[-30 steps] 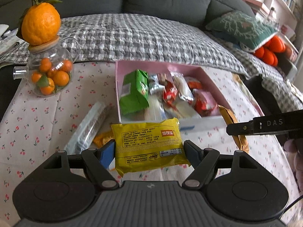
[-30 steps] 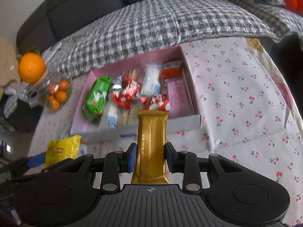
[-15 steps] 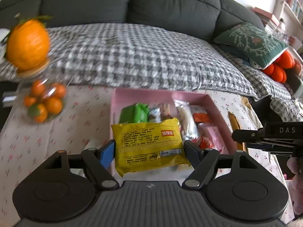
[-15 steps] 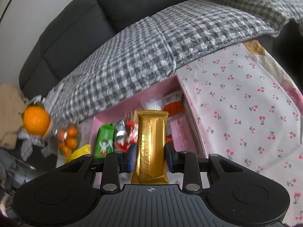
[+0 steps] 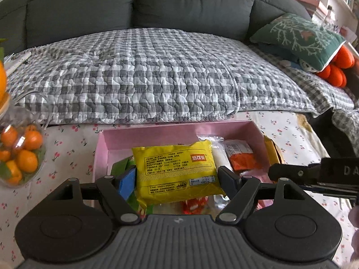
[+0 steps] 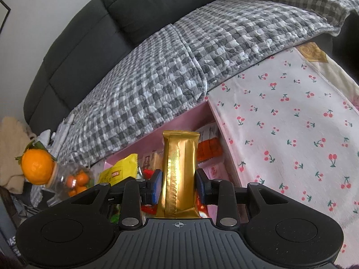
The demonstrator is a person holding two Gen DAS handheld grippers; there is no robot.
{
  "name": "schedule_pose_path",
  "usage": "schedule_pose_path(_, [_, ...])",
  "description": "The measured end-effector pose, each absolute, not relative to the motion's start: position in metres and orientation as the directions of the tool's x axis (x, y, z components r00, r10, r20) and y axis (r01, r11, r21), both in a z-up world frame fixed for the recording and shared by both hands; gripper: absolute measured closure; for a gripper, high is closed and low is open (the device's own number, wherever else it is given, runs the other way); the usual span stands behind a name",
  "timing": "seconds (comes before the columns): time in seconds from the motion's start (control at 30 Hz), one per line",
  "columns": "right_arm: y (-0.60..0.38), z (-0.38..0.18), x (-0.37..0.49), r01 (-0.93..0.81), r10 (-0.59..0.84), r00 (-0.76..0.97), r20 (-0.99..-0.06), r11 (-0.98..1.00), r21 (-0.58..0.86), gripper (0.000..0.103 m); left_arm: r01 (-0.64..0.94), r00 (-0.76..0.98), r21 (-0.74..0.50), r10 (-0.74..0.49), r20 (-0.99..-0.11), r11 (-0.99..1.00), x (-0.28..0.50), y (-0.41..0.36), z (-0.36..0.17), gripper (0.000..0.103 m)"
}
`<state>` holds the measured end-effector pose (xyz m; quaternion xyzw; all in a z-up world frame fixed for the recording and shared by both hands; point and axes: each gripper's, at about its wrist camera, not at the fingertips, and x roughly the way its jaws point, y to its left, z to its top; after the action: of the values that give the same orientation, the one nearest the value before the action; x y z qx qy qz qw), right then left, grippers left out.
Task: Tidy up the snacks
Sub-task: 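Carry the yellow packet and gold bar over the pink box, then open both tools to release the snacks into the box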
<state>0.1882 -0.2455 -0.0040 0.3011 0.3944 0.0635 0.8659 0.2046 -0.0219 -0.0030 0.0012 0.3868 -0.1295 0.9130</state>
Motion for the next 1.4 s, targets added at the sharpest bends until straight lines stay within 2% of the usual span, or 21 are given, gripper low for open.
schedule_pose_path(0.2, [-0.245,-0.011,0.195,0.141,0.327,0.672,-0.665,0.825,0.547,0.072,0.248,0.676,-0.070,-0.224,-0.702,0.966,0.216,-0.029,-0.009,0.029])
schedule_pose_path(0.33, [-0.248,-0.014,0.195,0.153,0.317,0.675,-0.666,0.823,0.547,0.068,0.241,0.671,-0.061,-0.211,-0.711,0.969,0.221,-0.032,-0.015,0.029])
schedule_pose_path(0.47, [-0.254,-0.012,0.194,0.177,0.308,0.683,-0.662,0.809,0.560,0.066,0.232,0.682,-0.040,-0.192,-0.706,0.972,0.220,-0.035,-0.015,0.022])
schedule_pose_path(0.53, [-0.256,-0.012,0.193,0.181,0.313,0.688,-0.655,0.799,0.573,0.052,0.236,0.686,-0.030,-0.189,-0.703,0.971,0.218,-0.035,-0.013,0.018])
schedule_pose_path(0.57, [-0.257,-0.011,0.192,0.183,0.310,0.692,-0.652,0.798,0.574,0.050,0.236,0.687,-0.025,-0.186,-0.702,0.971,0.217,-0.035,-0.012,0.016])
schedule_pose_path(0.87, [-0.259,-0.004,0.185,0.186,0.313,0.699,-0.643,0.789,0.586,0.048,0.222,0.698,-0.022,-0.174,-0.694,0.975,0.210,-0.027,-0.002,0.012])
schedule_pose_path(1.0, [-0.259,0.001,0.181,0.184,0.307,0.704,-0.640,0.792,0.582,0.041,0.226,0.698,-0.034,-0.186,-0.691,0.974,0.203,-0.023,0.004,0.010])
schedule_pose_path(1.1, [-0.258,0.004,0.177,0.184,0.298,0.703,-0.646,0.801,0.570,0.040,0.230,0.696,-0.042,-0.195,-0.691,0.972,0.197,-0.020,0.008,0.008])
schedule_pose_path(1.17, [-0.258,0.006,0.173,0.199,0.274,0.698,-0.661,0.813,0.547,0.035,0.229,0.692,-0.048,-0.197,-0.694,0.972,0.191,-0.017,0.011,0.006])
schedule_pose_path(1.3, [-0.256,0.011,0.166,0.196,0.248,0.688,-0.682,0.841,0.504,0.034,0.223,0.687,-0.064,-0.203,-0.698,0.973,0.182,-0.010,0.016,0.003])
schedule_pose_path(1.4, [-0.256,0.014,0.159,0.199,0.238,0.685,-0.688,0.848,0.492,0.027,0.219,0.681,-0.071,-0.204,-0.703,0.973,0.172,-0.006,0.019,0.001])
